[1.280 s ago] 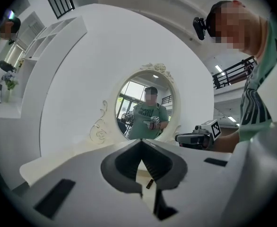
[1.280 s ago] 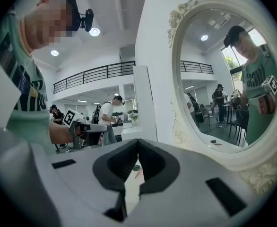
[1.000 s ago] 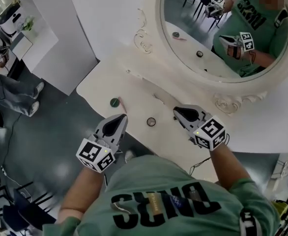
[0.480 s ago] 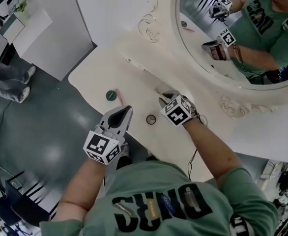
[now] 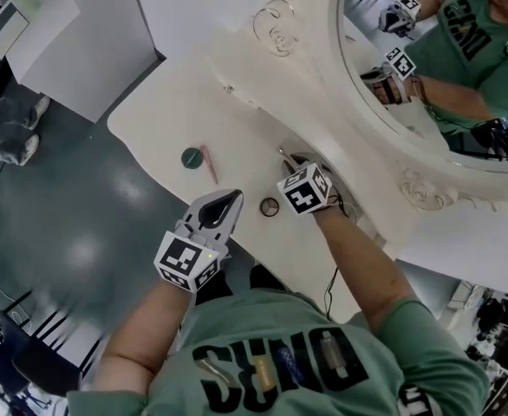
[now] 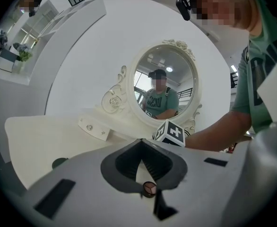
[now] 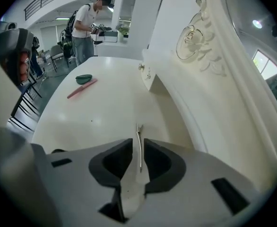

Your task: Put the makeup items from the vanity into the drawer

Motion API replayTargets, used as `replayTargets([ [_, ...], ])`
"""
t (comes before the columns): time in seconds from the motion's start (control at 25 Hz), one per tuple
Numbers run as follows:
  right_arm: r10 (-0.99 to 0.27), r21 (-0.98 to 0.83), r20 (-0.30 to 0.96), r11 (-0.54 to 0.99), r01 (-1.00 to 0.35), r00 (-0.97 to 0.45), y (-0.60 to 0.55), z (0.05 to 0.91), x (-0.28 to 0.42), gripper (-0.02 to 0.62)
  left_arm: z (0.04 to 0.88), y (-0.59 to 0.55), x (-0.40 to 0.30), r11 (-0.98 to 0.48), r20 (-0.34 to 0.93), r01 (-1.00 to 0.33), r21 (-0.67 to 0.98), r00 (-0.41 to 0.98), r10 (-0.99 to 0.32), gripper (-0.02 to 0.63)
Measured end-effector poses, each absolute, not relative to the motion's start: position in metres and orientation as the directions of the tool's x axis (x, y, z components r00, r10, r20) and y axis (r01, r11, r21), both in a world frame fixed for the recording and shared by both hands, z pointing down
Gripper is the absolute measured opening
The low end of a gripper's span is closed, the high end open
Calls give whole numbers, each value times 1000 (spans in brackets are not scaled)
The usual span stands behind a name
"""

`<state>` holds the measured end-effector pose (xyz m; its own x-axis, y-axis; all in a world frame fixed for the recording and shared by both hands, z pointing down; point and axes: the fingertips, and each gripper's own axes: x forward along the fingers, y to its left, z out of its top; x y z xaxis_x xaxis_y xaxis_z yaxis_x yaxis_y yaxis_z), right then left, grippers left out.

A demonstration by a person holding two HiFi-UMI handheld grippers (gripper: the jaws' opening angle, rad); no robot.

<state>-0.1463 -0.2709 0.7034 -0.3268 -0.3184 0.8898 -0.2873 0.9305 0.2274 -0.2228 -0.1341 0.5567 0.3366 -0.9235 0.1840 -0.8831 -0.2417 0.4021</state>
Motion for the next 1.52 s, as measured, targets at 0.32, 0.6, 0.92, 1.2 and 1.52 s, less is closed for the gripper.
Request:
replayTargets([
  [0.32, -291, 193, 901, 933, -305, -322, -275, 716, -146, 78, 566, -126, -221, -242, 201, -887, 393, 340, -919, 8],
  [0.6, -234, 121, 898, 945, -303, -373, -270, 718, -148, 20, 571, -132, -228, -224, 207, -898, 379, 319, -925, 8],
  [0.92, -191, 30, 865, 942, -333, -464, -267, 709, -145, 15, 575, -135, -228, -220, 211, -903, 368, 311, -927, 8],
  [1.2, -203, 8, 800, 945, -328, -565, -253, 660, -152, 14, 556, -136, -231, -234, 190, -906, 352, 314, -930, 8],
  [1.52, -284, 55, 688, 938, -343, -668, -236, 538, -155, 15, 472, -143, -229, -346, 130, -895, 281, 393, -910, 8],
])
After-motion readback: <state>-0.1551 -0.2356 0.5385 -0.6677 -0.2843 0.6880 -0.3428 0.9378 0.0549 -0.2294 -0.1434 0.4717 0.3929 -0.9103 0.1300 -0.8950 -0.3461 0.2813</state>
